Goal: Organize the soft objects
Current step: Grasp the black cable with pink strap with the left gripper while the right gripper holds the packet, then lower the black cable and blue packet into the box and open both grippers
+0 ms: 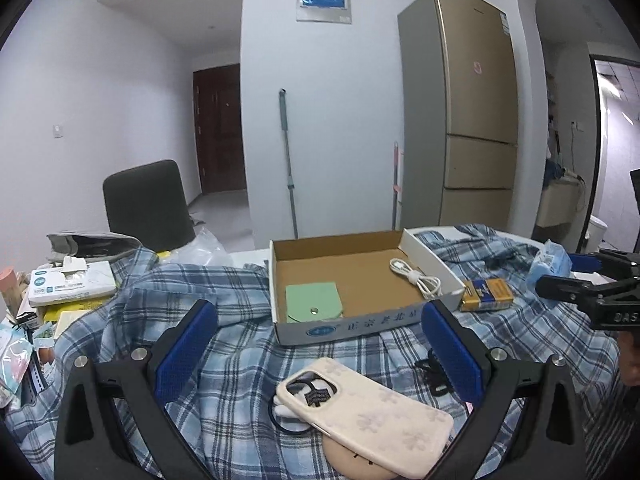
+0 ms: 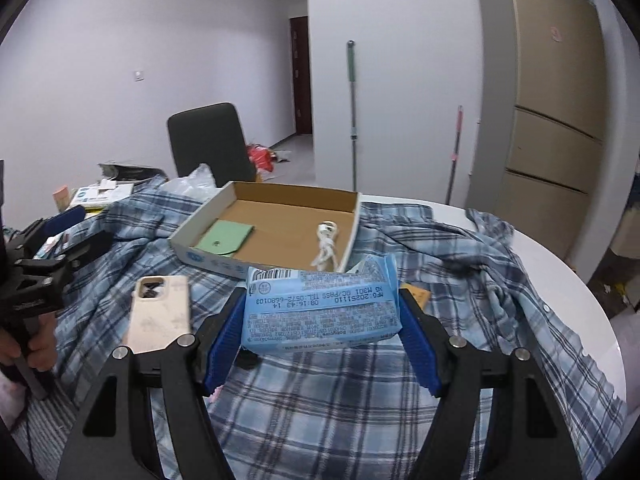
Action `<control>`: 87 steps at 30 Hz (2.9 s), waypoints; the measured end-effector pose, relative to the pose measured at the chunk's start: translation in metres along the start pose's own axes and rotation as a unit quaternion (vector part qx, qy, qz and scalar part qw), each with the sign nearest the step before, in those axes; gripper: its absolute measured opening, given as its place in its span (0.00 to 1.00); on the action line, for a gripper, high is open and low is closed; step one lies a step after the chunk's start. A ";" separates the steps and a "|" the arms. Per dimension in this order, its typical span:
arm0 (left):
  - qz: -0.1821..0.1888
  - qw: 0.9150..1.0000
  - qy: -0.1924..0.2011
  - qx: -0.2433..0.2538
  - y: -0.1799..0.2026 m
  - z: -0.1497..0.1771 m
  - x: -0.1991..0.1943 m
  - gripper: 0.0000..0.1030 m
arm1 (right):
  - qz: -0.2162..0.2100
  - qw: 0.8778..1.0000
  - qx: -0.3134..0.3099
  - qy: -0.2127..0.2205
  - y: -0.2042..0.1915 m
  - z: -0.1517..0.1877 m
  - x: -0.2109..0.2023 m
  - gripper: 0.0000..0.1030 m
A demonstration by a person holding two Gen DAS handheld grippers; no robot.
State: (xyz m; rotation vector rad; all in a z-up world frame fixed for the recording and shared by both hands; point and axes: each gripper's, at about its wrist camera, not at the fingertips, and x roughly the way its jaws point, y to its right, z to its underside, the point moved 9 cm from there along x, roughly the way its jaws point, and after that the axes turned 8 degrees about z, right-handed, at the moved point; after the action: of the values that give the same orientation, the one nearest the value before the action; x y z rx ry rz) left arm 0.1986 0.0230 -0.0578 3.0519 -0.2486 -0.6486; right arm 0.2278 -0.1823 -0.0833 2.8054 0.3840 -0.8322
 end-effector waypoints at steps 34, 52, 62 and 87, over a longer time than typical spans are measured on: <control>0.136 0.949 -0.277 0.060 0.103 0.080 0.112 0.77 | 0.000 0.998 0.062 0.007 0.032 0.006 0.005 0.70; 0.173 0.948 -0.261 0.057 0.106 0.069 0.092 0.12 | 0.007 0.998 0.062 0.002 0.034 0.008 0.009 0.70; 0.150 0.972 -0.179 0.036 0.085 0.004 0.048 0.12 | 0.018 0.998 0.058 0.012 0.031 -0.004 -0.004 0.70; 0.040 0.990 -0.131 -0.031 -0.006 -0.090 0.131 0.12 | 0.021 0.997 0.068 0.020 -0.021 -0.132 0.082 0.70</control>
State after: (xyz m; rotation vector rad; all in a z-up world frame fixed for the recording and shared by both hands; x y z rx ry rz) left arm 0.3540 0.0068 -0.0288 2.8746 -0.3446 -1.0319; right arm 0.3552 -0.1137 -0.0220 2.9471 0.2823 -0.8234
